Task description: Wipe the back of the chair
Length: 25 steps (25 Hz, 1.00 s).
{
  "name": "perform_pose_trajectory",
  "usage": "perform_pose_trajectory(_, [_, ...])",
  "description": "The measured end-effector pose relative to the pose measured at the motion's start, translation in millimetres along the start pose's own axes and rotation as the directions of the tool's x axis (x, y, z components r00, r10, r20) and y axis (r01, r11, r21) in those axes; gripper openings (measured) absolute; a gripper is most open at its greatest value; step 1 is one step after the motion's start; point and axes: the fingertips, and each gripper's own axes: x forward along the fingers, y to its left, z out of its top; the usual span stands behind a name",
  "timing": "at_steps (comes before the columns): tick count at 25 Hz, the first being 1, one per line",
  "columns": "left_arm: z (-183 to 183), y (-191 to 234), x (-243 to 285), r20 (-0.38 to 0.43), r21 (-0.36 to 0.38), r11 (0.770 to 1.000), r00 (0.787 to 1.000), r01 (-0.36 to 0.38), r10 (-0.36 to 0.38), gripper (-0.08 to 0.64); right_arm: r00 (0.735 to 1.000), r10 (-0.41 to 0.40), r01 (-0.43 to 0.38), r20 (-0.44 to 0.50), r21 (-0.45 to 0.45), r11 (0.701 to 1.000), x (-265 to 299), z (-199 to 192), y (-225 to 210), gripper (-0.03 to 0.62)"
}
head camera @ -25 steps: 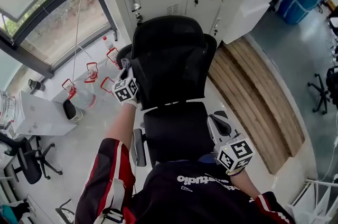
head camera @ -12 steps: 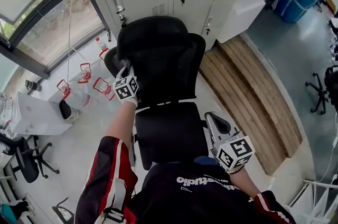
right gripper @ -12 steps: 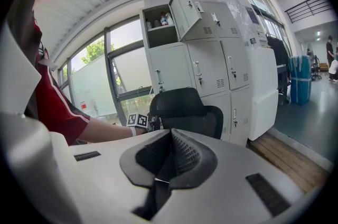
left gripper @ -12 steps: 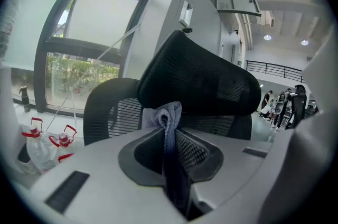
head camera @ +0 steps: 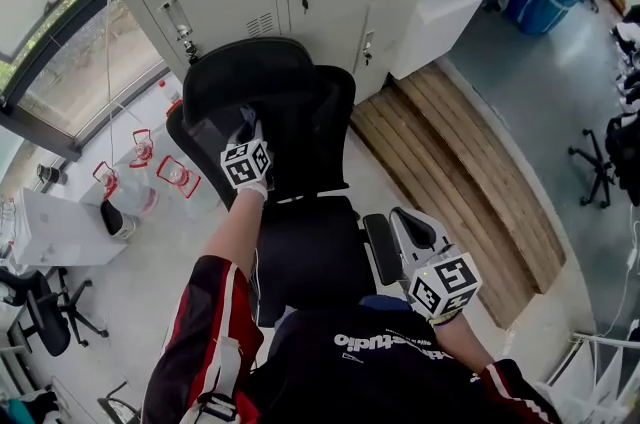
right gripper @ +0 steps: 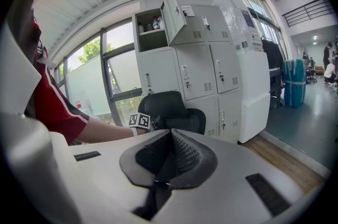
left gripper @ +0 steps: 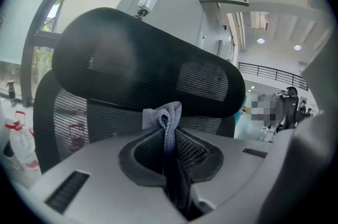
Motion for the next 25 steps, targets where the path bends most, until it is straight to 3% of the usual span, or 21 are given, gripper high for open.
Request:
perform_pose_trajectory(13, [-33, -162, 73, -0.054, 0.041, 0.985, 0.985, 0.168, -0.165, 0.058, 0.991, -0.131, 0.130, 0.005, 0.062, 0.990, -55, -18, -80, 0.014])
perform_pose_trajectory(21, [-39, -252, 101, -0.070, 0.060, 0.958, 0.959, 0.281, -0.276, 0.057, 0.973, -0.229, 0.226, 0.013, 0.111, 0.968, -94, -29, -119, 0.014])
perform_pose_trajectory(25, [-33, -280, 87, -0.060, 0.068, 0.939, 0.941, 0.336, -0.333, 0.057, 0.972, -0.232, 0.228, 0.027, 0.119, 0.966, -101, -28, -121, 0.014])
